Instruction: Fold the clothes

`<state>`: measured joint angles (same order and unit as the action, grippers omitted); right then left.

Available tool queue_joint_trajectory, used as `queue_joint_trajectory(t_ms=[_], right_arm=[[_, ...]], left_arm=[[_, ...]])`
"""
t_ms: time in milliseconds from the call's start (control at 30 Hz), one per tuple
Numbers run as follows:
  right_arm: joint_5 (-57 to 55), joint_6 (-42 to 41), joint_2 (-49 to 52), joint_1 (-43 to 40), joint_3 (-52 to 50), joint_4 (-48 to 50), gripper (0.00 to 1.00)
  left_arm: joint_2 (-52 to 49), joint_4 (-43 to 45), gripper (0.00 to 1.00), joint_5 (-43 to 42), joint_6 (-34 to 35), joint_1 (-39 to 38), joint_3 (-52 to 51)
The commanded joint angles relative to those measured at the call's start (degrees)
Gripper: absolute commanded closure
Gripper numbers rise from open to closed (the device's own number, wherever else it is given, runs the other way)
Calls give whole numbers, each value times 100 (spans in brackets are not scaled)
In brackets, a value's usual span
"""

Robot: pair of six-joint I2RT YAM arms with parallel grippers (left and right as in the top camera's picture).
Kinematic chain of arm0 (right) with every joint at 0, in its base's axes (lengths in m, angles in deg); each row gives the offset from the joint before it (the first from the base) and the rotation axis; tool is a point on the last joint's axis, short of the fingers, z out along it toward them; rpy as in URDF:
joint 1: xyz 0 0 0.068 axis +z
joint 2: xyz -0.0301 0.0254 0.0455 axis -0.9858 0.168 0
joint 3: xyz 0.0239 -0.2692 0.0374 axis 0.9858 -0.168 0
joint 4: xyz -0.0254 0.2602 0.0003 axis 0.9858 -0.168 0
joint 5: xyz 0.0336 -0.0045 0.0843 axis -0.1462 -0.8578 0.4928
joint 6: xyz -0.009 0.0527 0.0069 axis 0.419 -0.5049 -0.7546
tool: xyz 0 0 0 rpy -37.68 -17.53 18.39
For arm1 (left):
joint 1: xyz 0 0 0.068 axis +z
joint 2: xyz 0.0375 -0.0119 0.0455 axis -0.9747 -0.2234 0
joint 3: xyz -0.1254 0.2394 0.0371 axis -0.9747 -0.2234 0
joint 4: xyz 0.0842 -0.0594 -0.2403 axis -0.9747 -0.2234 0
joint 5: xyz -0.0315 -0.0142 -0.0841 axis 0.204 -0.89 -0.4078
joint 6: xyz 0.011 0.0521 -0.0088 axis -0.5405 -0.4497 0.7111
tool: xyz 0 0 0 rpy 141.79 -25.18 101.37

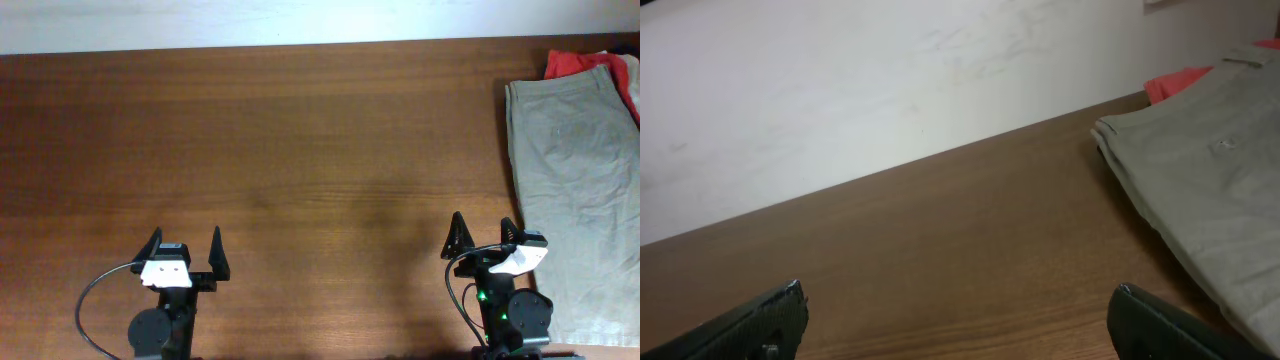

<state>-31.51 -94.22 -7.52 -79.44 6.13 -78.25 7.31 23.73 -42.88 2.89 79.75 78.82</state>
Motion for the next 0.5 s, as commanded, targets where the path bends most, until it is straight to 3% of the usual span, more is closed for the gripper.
queue_joint_trajectory(t_ms=[0, 267, 333, 467], right_arm=[[-160, 20, -42, -15, -26, -28, 1], [-160, 17, -42, -15, -26, -24, 1], [223, -479, -42, -15, -26, -31, 1], [807, -629, -42, -15, -26, 138, 1]], left_arm=[[37, -11, 1, 46, -70, 28, -33], [37, -11, 1, 46, -70, 28, -33], [37, -11, 1, 44, -72, 28, -33], [37, -11, 1, 46, -70, 28, -33]])
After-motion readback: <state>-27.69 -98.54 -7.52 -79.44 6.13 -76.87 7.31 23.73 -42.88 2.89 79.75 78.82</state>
